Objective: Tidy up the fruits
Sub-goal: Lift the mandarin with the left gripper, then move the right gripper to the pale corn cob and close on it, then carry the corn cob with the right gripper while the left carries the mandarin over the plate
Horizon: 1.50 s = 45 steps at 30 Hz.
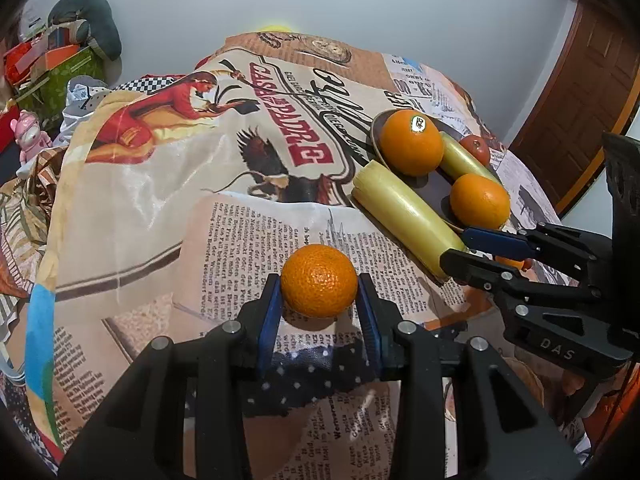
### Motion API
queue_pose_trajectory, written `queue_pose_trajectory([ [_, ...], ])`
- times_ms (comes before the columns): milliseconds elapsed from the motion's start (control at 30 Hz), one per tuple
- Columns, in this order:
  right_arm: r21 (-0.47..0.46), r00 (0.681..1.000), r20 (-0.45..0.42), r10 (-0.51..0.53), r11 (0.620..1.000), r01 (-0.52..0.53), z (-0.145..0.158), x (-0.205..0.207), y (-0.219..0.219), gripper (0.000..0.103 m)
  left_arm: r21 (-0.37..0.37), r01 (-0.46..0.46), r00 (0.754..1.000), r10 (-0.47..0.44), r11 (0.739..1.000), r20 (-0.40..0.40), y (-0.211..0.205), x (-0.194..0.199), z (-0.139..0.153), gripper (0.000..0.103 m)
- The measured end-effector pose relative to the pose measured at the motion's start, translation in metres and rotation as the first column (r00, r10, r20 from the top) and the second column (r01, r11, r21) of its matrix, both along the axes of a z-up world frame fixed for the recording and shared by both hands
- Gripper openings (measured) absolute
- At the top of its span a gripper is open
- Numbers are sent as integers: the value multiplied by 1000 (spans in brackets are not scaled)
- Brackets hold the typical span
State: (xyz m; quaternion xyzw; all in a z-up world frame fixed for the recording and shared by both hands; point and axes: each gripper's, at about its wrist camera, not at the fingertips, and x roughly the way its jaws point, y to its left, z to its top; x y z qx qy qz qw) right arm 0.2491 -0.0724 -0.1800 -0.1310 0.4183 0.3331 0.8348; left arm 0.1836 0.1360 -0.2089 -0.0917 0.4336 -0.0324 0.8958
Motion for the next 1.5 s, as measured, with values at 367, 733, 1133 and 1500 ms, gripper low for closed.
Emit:
queue_pose_trajectory([
  [367, 17, 997, -81, 1, 1000, 0, -9, 22, 4, 32, -10, -22, 1000, 22, 1000, 4, 7, -2, 2, 37],
  [733, -39, 997, -69, 27, 999, -29, -14, 24, 28, 36, -9, -35, 999, 35, 999, -1, 10, -2, 2, 37],
  [1133, -19, 990, -124, 66, 997, -69, -14, -13, 8, 34, -4, -23, 999, 24, 1000, 36, 6, -12, 17, 37],
  [1500, -32, 991, -113, 67, 997, -71, -15, 7, 29, 36, 22, -28, 999, 27, 999, 39, 4, -15, 19, 37],
])
